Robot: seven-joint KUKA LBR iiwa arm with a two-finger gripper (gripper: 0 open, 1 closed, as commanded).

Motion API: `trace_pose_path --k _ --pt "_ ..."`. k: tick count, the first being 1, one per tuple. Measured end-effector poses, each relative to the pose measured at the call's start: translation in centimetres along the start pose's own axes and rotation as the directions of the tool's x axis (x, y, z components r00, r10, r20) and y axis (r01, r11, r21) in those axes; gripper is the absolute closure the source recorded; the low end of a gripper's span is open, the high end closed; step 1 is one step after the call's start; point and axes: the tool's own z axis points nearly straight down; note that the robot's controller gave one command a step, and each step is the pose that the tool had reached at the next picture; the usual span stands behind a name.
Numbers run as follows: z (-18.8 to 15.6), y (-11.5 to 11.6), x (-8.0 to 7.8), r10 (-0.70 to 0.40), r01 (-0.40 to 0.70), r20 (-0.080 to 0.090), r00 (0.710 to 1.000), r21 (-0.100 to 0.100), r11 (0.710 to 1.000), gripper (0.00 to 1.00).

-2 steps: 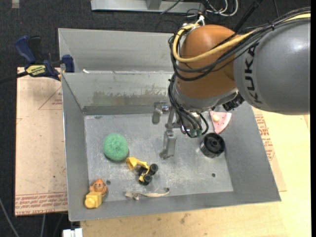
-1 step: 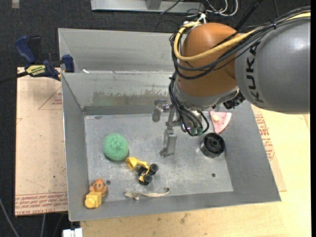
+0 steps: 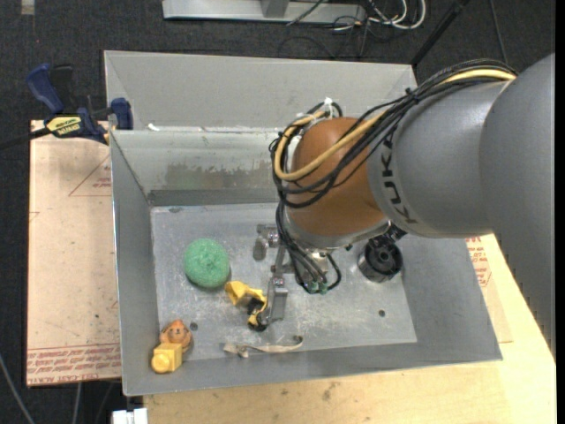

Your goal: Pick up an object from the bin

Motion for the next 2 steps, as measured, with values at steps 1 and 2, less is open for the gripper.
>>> trace_pose_path --k 1,2 --pt "3.4 -0.1 0.1 0.016 -0.015 -0.007 1.0 0.002 1.0 0.0" --pt "2.2 0.7 2.1 0.094 -0.094 -0.005 0.996 0.002 0.996 0.0"
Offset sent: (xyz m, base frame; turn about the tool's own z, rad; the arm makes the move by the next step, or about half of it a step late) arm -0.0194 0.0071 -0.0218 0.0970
